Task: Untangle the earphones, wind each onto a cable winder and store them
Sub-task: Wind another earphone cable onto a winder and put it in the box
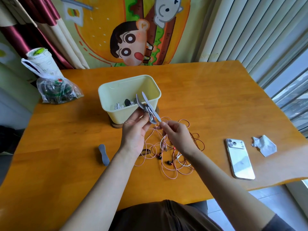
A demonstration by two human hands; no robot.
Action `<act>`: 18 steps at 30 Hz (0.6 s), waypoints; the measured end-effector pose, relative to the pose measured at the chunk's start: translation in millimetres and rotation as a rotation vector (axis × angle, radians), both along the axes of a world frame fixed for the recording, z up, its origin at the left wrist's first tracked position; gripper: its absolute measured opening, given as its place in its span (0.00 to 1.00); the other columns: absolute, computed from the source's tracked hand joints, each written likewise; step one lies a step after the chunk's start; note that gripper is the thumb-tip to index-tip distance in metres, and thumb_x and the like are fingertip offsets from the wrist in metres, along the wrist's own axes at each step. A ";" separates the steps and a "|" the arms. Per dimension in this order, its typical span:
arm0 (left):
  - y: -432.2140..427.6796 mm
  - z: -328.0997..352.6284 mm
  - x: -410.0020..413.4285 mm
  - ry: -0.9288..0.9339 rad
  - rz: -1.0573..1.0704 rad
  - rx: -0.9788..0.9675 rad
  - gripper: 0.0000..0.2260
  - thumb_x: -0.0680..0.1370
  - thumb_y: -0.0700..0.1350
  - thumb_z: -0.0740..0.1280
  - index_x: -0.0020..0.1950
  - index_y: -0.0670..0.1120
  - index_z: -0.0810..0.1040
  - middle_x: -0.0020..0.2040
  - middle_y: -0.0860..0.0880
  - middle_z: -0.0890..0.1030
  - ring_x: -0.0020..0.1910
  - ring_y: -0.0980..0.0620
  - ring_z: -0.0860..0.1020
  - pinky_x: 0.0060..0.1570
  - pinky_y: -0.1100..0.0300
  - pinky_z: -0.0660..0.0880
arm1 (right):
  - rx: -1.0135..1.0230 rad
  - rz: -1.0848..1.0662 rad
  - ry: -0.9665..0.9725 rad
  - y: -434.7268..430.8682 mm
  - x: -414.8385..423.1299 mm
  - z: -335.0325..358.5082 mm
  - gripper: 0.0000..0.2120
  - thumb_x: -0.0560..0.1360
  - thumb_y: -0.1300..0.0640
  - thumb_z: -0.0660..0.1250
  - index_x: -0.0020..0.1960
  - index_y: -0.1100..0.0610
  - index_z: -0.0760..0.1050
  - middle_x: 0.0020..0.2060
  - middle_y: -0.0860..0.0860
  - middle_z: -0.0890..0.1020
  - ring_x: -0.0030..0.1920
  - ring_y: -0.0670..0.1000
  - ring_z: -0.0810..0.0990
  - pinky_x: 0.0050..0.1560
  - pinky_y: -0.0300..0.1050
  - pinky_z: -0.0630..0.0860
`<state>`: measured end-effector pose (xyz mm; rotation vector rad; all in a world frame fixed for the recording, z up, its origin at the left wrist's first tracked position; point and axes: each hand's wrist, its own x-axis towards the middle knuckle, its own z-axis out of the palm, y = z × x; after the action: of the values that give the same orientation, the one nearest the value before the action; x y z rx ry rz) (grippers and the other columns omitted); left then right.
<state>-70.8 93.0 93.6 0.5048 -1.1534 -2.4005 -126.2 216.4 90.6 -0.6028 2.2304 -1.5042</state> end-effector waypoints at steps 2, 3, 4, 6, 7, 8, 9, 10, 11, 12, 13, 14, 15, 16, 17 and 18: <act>-0.3 -2.2 0.0 -0.039 0.035 -0.017 0.14 0.78 0.33 0.61 0.57 0.47 0.78 0.50 0.54 0.84 0.52 0.54 0.82 0.53 0.58 0.79 | 0.024 -0.008 0.043 0.1 2.6 -0.9 0.13 0.80 0.55 0.60 0.44 0.59 0.80 0.24 0.43 0.73 0.21 0.42 0.64 0.23 0.31 0.58; -0.6 -4.3 -0.3 -0.064 0.052 -0.028 0.14 0.78 0.33 0.62 0.57 0.47 0.79 0.49 0.54 0.85 0.52 0.54 0.82 0.54 0.58 0.79 | 0.043 0.009 0.064 0.2 4.5 -0.6 0.12 0.80 0.55 0.60 0.46 0.59 0.80 0.27 0.44 0.74 0.21 0.42 0.65 0.24 0.31 0.58; -0.9 -6.5 -0.5 -0.093 0.067 -0.042 0.14 0.78 0.33 0.62 0.56 0.48 0.79 0.49 0.54 0.85 0.52 0.54 0.82 0.54 0.58 0.78 | 0.064 0.038 0.087 0.1 6.9 -0.6 0.11 0.80 0.55 0.60 0.46 0.58 0.80 0.29 0.45 0.74 0.22 0.42 0.66 0.24 0.31 0.59; -2.3 -12.7 0.4 -0.158 0.102 -0.127 0.14 0.77 0.33 0.64 0.56 0.50 0.80 0.50 0.53 0.84 0.53 0.54 0.81 0.56 0.58 0.77 | 0.102 0.103 0.133 -0.5 12.7 1.0 0.09 0.80 0.55 0.60 0.47 0.55 0.79 0.30 0.44 0.75 0.24 0.42 0.68 0.26 0.31 0.62; -4.0 -17.5 1.2 -0.194 0.123 -0.244 0.14 0.77 0.34 0.66 0.55 0.51 0.80 0.50 0.53 0.84 0.54 0.55 0.81 0.56 0.60 0.77 | 0.119 0.130 0.155 -0.9 14.8 2.4 0.09 0.80 0.56 0.60 0.48 0.54 0.79 0.30 0.44 0.75 0.24 0.42 0.69 0.27 0.32 0.64; -5.9 -22.3 2.2 -0.225 0.140 -0.410 0.14 0.76 0.34 0.67 0.55 0.52 0.81 0.50 0.53 0.84 0.53 0.57 0.81 0.55 0.62 0.76 | 0.137 0.156 0.178 -1.3 16.1 5.5 0.08 0.80 0.55 0.60 0.48 0.54 0.79 0.30 0.43 0.75 0.25 0.41 0.70 0.28 0.32 0.65; -7.4 -26.7 3.8 -0.243 0.142 -0.574 0.15 0.76 0.33 0.68 0.55 0.51 0.81 0.49 0.54 0.83 0.51 0.61 0.80 0.53 0.66 0.75 | 0.155 0.182 0.201 -1.6 16.0 9.1 0.08 0.80 0.55 0.60 0.49 0.53 0.78 0.30 0.42 0.75 0.25 0.41 0.71 0.28 0.32 0.66; -8.5 -30.2 5.4 -0.253 0.140 -0.699 0.15 0.75 0.33 0.68 0.56 0.49 0.81 0.49 0.54 0.82 0.49 0.64 0.79 0.51 0.69 0.74 | 0.171 0.205 0.220 -1.4 15.2 13.8 0.08 0.80 0.54 0.61 0.48 0.52 0.78 0.30 0.42 0.76 0.26 0.41 0.72 0.28 0.32 0.66; -9.4 -32.5 7.3 -0.257 0.135 -0.770 0.15 0.75 0.32 0.68 0.58 0.47 0.81 0.49 0.55 0.82 0.48 0.66 0.79 0.50 0.71 0.73 | 0.186 0.224 0.239 -1.0 13.2 18.7 0.08 0.80 0.54 0.61 0.47 0.52 0.78 0.30 0.42 0.76 0.26 0.41 0.72 0.28 0.32 0.66; -10.4 -34.2 8.9 -0.256 0.129 -0.803 0.16 0.74 0.32 0.68 0.59 0.46 0.80 0.49 0.54 0.81 0.48 0.67 0.79 0.49 0.72 0.73 | 0.198 0.235 0.256 0.4 10.3 23.8 0.08 0.79 0.53 0.61 0.47 0.53 0.79 0.29 0.42 0.76 0.27 0.41 0.73 0.29 0.32 0.67; -11.9 -35.4 10.2 -0.249 0.124 -0.824 0.16 0.74 0.31 0.69 0.59 0.46 0.79 0.49 0.54 0.81 0.48 0.67 0.79 0.50 0.72 0.73 | 0.203 0.234 0.270 2.4 6.4 28.9 0.09 0.79 0.53 0.62 0.47 0.54 0.80 0.29 0.42 0.76 0.27 0.41 0.73 0.29 0.31 0.66; -12.8 -35.2 11.3 -0.236 0.112 -0.838 0.17 0.74 0.31 0.69 0.59 0.48 0.79 0.49 0.55 0.81 0.49 0.67 0.79 0.50 0.72 0.73 | 0.201 0.224 0.280 4.6 2.0 33.9 0.10 0.79 0.53 0.62 0.48 0.54 0.81 0.29 0.42 0.76 0.26 0.41 0.73 0.28 0.31 0.66; -13.0 -34.5 12.3 -0.217 0.084 -0.845 0.18 0.74 0.31 0.69 0.58 0.49 0.79 0.49 0.56 0.82 0.50 0.66 0.79 0.50 0.71 0.74 | 0.194 0.203 0.291 7.0 -3.2 38.6 0.10 0.79 0.53 0.62 0.47 0.54 0.81 0.28 0.42 0.76 0.26 0.41 0.72 0.27 0.31 0.65; -12.4 -33.7 13.3 -0.190 0.046 -0.828 0.17 0.74 0.31 0.69 0.57 0.50 0.79 0.49 0.57 0.82 0.51 0.65 0.79 0.51 0.70 0.74 | 0.184 0.173 0.301 9.0 -8.8 42.6 0.10 0.79 0.53 0.63 0.46 0.54 0.82 0.28 0.43 0.77 0.25 0.41 0.72 0.26 0.31 0.64; -11.1 -32.6 13.4 -0.165 0.005 -0.791 0.16 0.74 0.32 0.69 0.57 0.49 0.80 0.50 0.57 0.82 0.53 0.63 0.79 0.52 0.69 0.74 | 0.173 0.142 0.306 10.8 -14.6 45.7 0.10 0.79 0.53 0.63 0.46 0.54 0.82 0.29 0.43 0.77 0.25 0.40 0.71 0.26 0.31 0.64; -9.6 -31.4 13.0 -0.142 -0.035 -0.759 0.14 0.74 0.32 0.68 0.57 0.46 0.81 0.51 0.56 0.83 0.54 0.61 0.79 0.53 0.68 0.75 | 0.164 0.117 0.307 12.0 -19.8 49.1 0.10 0.78 0.53 0.63 0.45 0.54 0.82 0.29 0.43 0.77 0.26 0.40 0.72 0.26 0.30 0.64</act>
<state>-57.8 83.5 62.2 0.3930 -1.9981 -1.7647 -145.9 228.4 139.7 -0.9474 2.4638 -1.2239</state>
